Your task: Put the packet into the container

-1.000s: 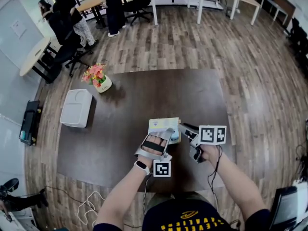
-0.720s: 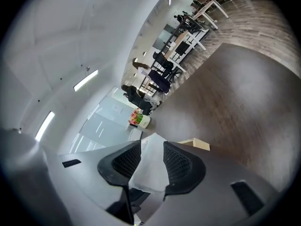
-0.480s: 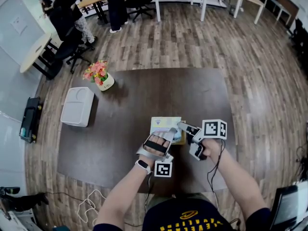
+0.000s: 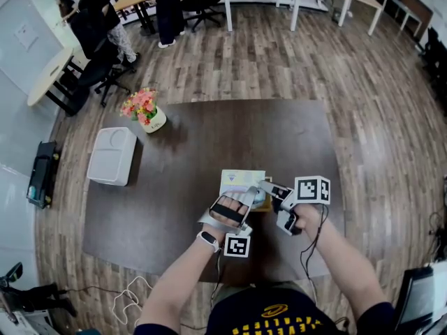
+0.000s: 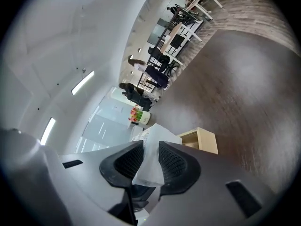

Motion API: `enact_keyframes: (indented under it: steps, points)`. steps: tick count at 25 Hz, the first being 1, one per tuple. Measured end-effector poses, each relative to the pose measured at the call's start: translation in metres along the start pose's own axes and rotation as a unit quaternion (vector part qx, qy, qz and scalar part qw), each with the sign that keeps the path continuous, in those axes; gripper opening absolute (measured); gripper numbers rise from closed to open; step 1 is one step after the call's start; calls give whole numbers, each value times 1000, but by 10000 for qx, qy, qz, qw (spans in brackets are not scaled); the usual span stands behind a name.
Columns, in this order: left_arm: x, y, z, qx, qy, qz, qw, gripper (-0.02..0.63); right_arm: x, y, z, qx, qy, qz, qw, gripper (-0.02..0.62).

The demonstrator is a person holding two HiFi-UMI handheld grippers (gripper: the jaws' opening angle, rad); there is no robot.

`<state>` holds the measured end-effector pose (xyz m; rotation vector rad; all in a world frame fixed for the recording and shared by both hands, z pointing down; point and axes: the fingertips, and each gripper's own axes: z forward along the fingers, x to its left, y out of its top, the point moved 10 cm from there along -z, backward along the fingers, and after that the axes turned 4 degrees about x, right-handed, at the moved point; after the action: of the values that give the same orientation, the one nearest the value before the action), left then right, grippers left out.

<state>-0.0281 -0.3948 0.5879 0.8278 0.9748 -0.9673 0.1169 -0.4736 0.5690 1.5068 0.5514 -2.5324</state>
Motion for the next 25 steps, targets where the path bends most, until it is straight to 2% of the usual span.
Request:
enact_keyframes:
  steps: [3, 6, 7, 10, 13, 17, 19, 20, 22, 25]
  points:
    - [-1, 0, 1, -49, 0, -44, 10000, 272, 1, 0, -2, -107, 63, -88, 9999, 70]
    - [-1, 0, 2, -87, -115, -230, 9996, 276, -1, 2, -1, -242, -15, -122, 9996, 47]
    - [-1, -1, 0, -76, -172, -334, 9993, 289, -3, 2, -1, -278, -70, -90, 9995, 41]
    - [-2, -8, -8, 40, -384, -707, 9968, 383, -15, -2, 0, -274, -195, 49, 9994, 35]
    - [-7, -18, -20, 152, -673, -1175, 9907, 383, -24, -11, 3, -220, -281, 166, 9992, 35]
    - [-12, -33, -47, 363, -1057, -1856, 9762, 383, -31, -11, 7, -294, -252, 30, 9992, 32]
    - [-14, -41, -60, 513, -1283, -2250, 9645, 383, -32, -10, 5, -312, -364, -47, 9988, 31]
    - [-15, -45, -65, 580, -1430, -2542, 9548, 383, -33, -9, 4, -321, -377, -139, 9987, 31]
    - [-15, -52, -72, 693, -1695, -3231, 9285, 383, -34, -10, 1, -338, -391, -312, 9982, 29]
    - [-15, -61, -79, 813, -1818, -4072, 8914, 383, -33, -14, -4, -286, -554, -509, 9968, 29]
